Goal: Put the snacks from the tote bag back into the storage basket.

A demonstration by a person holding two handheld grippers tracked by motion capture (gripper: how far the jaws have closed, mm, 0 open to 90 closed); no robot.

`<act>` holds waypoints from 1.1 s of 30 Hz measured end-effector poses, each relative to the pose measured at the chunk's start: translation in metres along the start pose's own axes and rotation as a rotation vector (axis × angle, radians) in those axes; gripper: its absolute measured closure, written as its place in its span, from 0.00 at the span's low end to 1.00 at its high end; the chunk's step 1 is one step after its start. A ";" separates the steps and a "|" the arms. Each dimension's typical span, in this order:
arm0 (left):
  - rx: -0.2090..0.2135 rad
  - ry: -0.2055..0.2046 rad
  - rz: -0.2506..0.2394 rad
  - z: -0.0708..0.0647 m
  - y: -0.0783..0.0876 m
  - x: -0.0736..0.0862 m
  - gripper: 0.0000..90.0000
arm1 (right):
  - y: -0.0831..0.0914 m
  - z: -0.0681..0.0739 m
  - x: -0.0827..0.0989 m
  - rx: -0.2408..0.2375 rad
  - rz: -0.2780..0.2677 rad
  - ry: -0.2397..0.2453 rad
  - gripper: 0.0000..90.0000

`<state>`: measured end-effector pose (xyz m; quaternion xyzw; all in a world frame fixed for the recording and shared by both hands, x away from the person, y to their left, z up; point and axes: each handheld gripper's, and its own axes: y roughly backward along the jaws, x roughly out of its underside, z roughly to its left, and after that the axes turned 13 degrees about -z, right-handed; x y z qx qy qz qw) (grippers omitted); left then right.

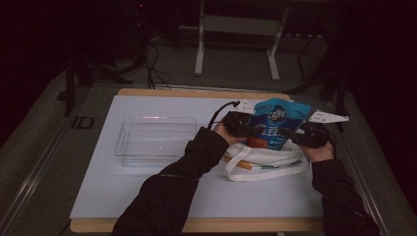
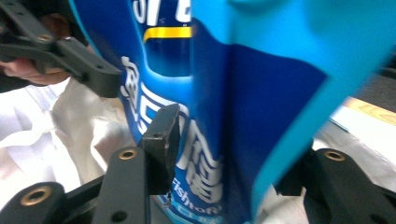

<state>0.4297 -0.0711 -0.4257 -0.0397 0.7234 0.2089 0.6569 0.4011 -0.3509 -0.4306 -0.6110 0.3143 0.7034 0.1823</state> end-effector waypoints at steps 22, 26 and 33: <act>-0.038 -0.054 0.026 -0.002 -0.006 -0.006 0.99 | -0.007 0.005 -0.005 -0.072 0.039 0.009 0.93; -0.039 -0.059 0.028 -0.002 -0.006 -0.008 1.00 | -0.007 0.006 -0.008 -0.066 0.050 0.018 0.96; -0.033 -0.068 0.003 -0.003 -0.003 -0.018 1.00 | -0.002 0.007 -0.019 -0.065 0.030 0.040 0.98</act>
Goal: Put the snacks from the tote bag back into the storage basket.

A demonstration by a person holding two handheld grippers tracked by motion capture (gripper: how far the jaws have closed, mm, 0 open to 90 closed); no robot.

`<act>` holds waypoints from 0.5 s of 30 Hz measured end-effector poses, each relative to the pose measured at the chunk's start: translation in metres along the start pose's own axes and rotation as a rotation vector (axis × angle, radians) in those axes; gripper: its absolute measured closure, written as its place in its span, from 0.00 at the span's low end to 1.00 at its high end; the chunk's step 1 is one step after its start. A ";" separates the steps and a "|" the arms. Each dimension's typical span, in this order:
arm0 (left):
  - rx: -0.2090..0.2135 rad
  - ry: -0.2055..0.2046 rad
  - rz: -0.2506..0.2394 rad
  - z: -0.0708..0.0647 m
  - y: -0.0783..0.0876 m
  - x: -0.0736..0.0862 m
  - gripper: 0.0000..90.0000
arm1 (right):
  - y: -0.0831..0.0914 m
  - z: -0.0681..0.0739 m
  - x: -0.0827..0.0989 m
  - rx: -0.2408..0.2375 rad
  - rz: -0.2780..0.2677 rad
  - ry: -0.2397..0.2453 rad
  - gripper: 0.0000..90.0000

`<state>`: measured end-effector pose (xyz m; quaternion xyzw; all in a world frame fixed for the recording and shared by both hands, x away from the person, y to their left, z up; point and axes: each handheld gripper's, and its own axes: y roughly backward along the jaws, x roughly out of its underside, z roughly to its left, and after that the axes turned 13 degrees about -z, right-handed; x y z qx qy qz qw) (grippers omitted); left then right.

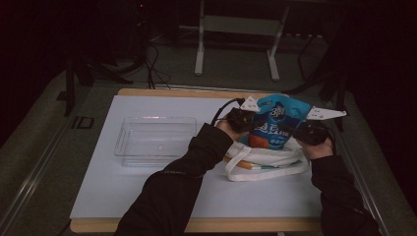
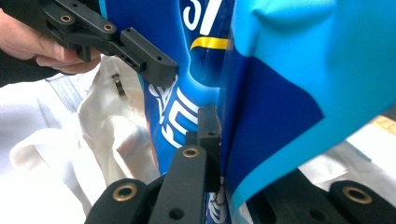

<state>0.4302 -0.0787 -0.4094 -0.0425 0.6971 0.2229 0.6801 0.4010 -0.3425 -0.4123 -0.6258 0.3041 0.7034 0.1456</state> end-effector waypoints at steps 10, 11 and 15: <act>0.006 -0.015 -0.027 -0.002 0.008 -0.021 1.00 | 0.009 0.003 -0.021 -0.003 -0.033 0.021 0.98; 0.007 -0.014 -0.029 -0.002 0.009 -0.023 1.00 | 0.010 0.004 -0.023 -0.003 -0.035 0.024 0.98; 0.010 -0.025 -0.031 -0.002 0.015 -0.035 1.00 | 0.013 0.005 -0.033 -0.006 -0.047 0.031 0.98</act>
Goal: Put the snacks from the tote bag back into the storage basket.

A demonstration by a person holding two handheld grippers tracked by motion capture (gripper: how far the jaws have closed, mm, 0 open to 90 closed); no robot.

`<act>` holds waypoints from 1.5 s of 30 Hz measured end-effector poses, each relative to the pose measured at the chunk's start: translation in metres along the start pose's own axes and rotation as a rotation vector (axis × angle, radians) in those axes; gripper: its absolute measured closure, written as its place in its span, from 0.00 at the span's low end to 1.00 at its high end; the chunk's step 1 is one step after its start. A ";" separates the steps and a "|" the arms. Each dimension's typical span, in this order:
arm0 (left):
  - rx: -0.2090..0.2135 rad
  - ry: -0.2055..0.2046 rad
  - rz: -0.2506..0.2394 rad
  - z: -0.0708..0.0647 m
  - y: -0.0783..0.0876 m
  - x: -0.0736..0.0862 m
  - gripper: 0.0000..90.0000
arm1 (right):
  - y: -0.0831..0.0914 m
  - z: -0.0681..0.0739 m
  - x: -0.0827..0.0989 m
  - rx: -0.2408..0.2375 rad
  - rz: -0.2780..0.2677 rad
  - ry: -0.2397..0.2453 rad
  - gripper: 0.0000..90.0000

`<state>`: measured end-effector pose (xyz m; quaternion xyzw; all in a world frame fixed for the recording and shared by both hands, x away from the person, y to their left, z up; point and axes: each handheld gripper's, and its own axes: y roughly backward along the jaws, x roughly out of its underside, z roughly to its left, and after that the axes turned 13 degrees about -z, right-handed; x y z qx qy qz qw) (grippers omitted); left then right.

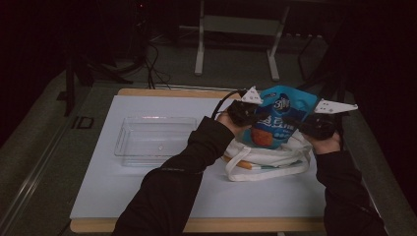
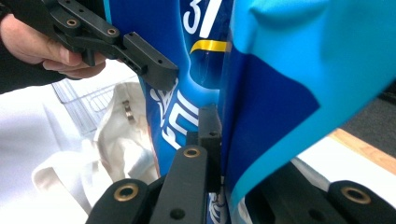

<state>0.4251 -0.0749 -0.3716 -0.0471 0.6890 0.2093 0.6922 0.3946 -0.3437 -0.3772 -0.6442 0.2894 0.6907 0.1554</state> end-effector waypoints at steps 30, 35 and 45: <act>0.008 -0.054 -0.032 -0.004 0.050 -0.065 1.00 | 0.006 0.023 -0.074 -0.057 -0.057 0.088 0.98; 0.004 -0.058 -0.028 -0.004 0.063 -0.069 1.00 | 0.000 0.028 -0.082 -0.081 -0.060 0.092 0.98; -0.007 -0.064 -0.022 -0.001 0.087 -0.074 1.00 | -0.016 0.041 -0.096 -0.118 -0.070 0.113 0.98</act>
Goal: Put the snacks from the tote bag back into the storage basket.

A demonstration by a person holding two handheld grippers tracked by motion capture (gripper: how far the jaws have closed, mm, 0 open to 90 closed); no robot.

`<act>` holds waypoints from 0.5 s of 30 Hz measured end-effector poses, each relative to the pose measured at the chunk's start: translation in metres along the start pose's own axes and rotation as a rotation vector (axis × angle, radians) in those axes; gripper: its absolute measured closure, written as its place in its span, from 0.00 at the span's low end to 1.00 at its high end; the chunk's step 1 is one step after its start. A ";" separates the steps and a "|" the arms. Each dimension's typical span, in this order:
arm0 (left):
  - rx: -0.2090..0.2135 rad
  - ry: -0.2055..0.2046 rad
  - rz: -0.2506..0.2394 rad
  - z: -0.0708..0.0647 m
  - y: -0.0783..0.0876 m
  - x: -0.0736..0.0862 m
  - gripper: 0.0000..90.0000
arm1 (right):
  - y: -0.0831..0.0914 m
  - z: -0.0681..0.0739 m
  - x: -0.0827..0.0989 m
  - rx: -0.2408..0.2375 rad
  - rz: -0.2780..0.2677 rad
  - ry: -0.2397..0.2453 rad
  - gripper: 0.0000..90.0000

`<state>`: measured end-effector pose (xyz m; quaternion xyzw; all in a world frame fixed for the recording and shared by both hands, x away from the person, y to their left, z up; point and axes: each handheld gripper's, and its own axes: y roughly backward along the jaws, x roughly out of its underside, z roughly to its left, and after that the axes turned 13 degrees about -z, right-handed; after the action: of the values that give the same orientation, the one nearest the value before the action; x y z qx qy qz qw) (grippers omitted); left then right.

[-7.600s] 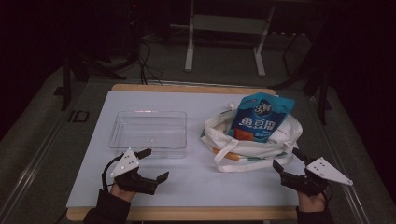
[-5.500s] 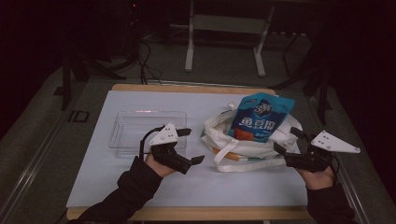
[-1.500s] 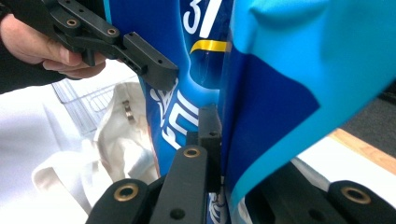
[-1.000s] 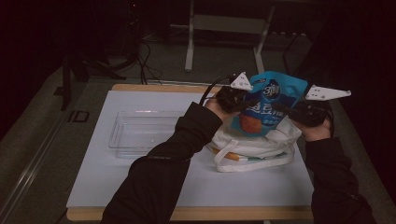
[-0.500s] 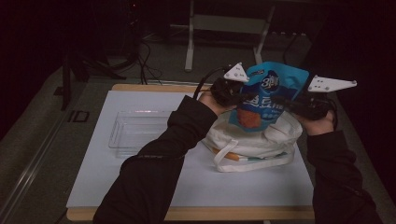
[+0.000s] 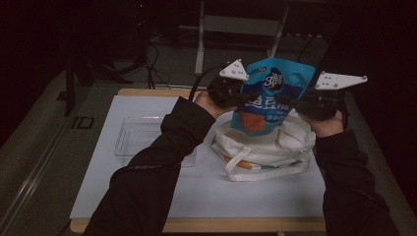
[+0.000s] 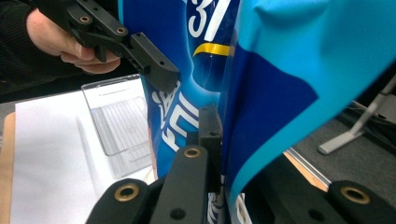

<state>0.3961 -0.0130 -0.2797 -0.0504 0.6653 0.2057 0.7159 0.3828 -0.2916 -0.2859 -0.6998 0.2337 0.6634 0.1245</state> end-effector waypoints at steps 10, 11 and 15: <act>-0.012 0.006 0.007 0.006 0.027 0.000 1.00 | -0.023 0.009 -0.010 -0.042 -0.005 0.015 0.98; -0.012 0.008 0.006 0.007 0.029 0.000 1.00 | -0.025 0.010 -0.010 -0.046 -0.004 0.016 0.98; -0.019 0.013 0.009 0.010 0.039 0.001 1.00 | -0.032 0.012 -0.012 -0.055 -0.002 0.018 0.98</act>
<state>0.3912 0.0260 -0.2715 -0.0557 0.6680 0.2149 0.7103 0.3878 -0.2563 -0.2792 -0.7092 0.2157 0.6631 0.1041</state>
